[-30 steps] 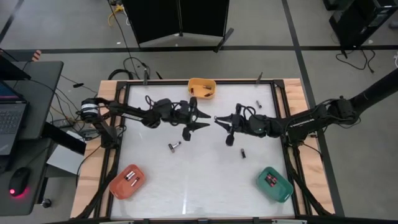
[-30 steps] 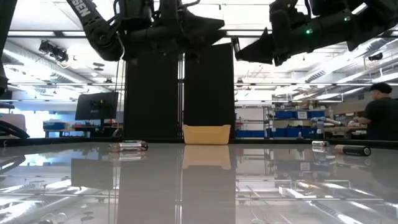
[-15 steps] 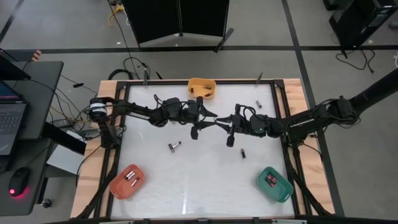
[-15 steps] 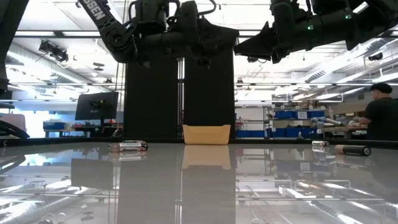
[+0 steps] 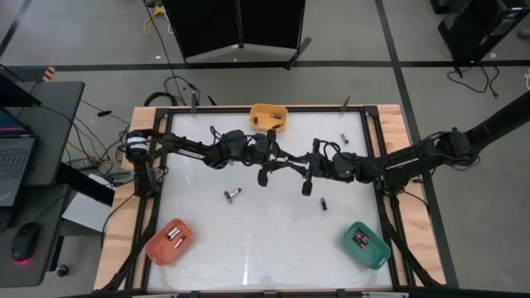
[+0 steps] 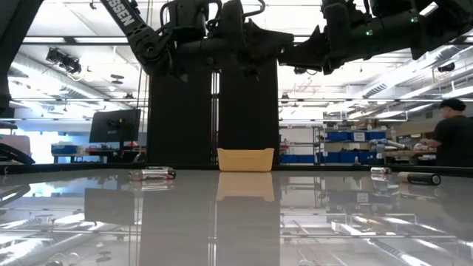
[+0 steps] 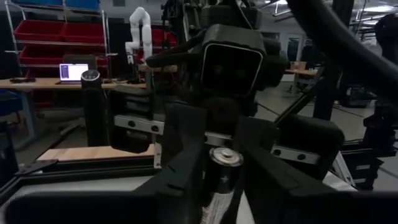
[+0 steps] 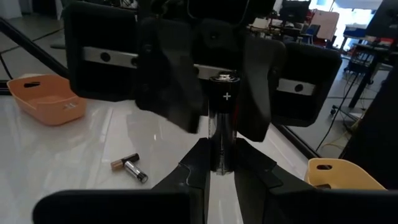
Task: Sort batteries
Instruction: Put the silver battery into the orange bin
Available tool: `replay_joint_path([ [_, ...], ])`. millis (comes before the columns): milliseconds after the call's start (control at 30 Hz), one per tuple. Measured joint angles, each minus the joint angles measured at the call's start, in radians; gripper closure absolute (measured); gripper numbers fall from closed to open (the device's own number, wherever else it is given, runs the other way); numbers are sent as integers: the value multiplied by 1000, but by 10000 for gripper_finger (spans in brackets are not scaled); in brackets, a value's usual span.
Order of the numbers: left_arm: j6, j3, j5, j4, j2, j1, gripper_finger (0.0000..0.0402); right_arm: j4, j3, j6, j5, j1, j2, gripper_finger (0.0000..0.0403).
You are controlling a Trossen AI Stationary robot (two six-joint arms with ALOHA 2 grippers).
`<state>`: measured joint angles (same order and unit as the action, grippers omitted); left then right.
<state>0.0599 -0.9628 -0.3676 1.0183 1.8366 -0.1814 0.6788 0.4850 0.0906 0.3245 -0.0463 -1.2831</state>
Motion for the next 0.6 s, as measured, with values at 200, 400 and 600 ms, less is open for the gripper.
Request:
replay_joint_path([
  [200, -22, 0, -2, 11, 0, -1, 347, 3, 0, -6, -3, -1, 1, 345],
  [400, -34, 0, 1, 9, 0, -1, 347, 2, 1, -15, 21, -1, 1, 338],
  [600, -93, 1, 7, -103, -70, -5, 347, 2, 2, -30, 101, 8, 0, 242],
])
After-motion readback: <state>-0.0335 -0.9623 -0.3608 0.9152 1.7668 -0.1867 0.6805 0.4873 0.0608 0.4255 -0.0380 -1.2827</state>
